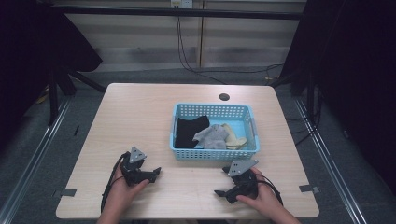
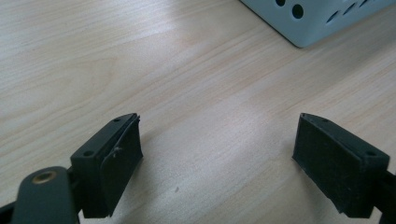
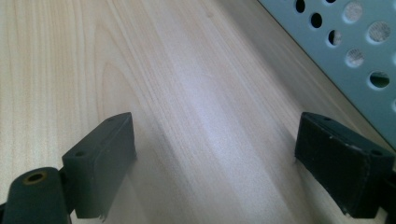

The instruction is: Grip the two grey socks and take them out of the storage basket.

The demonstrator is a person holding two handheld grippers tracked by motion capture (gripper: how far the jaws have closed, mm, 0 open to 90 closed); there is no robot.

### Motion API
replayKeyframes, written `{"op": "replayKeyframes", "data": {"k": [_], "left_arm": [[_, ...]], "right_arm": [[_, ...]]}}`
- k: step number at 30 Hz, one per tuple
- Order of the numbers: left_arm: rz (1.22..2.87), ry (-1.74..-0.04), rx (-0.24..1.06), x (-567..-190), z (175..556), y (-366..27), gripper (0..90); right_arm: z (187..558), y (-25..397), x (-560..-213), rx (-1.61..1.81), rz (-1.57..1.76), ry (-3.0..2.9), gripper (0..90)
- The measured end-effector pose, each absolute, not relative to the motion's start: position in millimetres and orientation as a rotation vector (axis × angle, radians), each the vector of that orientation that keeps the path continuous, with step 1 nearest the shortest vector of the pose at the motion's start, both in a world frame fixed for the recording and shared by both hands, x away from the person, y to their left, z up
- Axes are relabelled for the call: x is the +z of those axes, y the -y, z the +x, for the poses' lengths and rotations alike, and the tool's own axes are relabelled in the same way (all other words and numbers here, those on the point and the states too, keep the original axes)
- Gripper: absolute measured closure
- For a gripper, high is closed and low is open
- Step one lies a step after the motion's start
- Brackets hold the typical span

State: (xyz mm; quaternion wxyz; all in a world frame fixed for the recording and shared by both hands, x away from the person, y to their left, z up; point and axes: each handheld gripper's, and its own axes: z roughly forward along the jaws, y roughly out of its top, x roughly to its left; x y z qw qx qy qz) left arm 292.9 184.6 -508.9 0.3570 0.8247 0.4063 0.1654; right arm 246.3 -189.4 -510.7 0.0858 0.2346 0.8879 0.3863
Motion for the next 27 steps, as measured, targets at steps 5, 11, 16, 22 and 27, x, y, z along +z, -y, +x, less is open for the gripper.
{"op": "replayKeyframes", "data": {"k": [5, 11, 16, 22, 27], "left_arm": [[2.128, -1.049, 0.425, -508.9, 292.9, -184.5, 14.7], [2.129, -1.05, 0.427, -508.8, 292.8, -184.5, 14.7], [2.129, -1.05, 0.427, -508.8, 292.8, -184.5, 14.7], [2.129, -1.05, 0.429, -508.8, 292.8, -184.6, 14.7], [2.13, -1.05, 0.429, -508.8, 292.8, -184.6, 14.7]], "right_arm": [[246.4, 189.6, -510.8, 1.15, 0.701, -2.643, 11.9], [245.8, 191.1, -510.4, 1.15, 0.717, -2.644, 12.7], [250.6, 194.8, -498.8, 1.043, 0.802, -2.723, 19.6], [256.8, 196.1, -485.9, 0.924, 0.828, -2.786, 20.7], [259.8, 195.3, -474.8, 0.838, 0.822, -2.857, 20.6]]}}
